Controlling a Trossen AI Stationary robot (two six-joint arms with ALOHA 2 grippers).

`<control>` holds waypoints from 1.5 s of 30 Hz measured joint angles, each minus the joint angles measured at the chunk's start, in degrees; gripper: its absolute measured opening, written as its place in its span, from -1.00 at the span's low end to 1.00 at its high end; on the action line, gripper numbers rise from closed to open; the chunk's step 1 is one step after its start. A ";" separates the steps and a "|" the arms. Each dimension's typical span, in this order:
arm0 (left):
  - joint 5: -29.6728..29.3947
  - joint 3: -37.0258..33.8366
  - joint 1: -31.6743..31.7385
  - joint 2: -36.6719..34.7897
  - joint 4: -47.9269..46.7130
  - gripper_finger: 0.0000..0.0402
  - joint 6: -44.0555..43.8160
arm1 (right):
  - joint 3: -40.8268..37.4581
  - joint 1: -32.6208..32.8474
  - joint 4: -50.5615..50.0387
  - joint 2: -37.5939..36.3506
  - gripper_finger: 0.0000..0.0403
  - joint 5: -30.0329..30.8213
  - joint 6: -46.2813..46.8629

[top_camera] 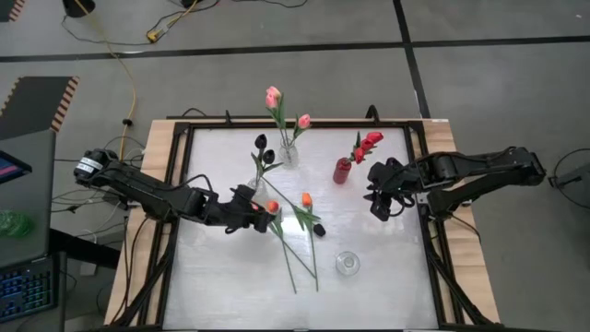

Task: Sort flowers into vase by color
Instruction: Put the orange tulip into the bottom transparent vase

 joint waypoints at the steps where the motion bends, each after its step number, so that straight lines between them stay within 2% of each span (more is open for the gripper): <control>1: 0.00 0.00 0.00 0.00 -1.85 -0.21 -2.83 | 0.00 0.00 0.00 0.00 -0.12 0.00 0.00; 6: 0.12 -0.11 0.00 1.81 -7.82 -0.21 -14.17 | -0.02 0.00 -0.03 0.00 -0.12 0.04 0.00; 18: 7.77 -0.22 0.92 13.86 -5.33 -0.21 -26.72 | -0.04 0.00 -0.26 0.00 -0.12 0.09 0.00; 29: 11.54 -0.22 5.67 20.81 -1.13 -0.21 -30.26 | -0.04 0.00 -0.28 0.00 -0.12 0.11 -0.02; 36: 15.33 -0.09 8.39 22.34 0.41 -0.23 -29.98 | -0.04 0.00 -0.36 0.00 -0.12 0.12 -0.02; 45: 15.43 -0.17 8.59 22.36 0.32 -0.60 -31.45 | -0.04 0.00 -0.74 0.00 -0.12 0.11 -0.15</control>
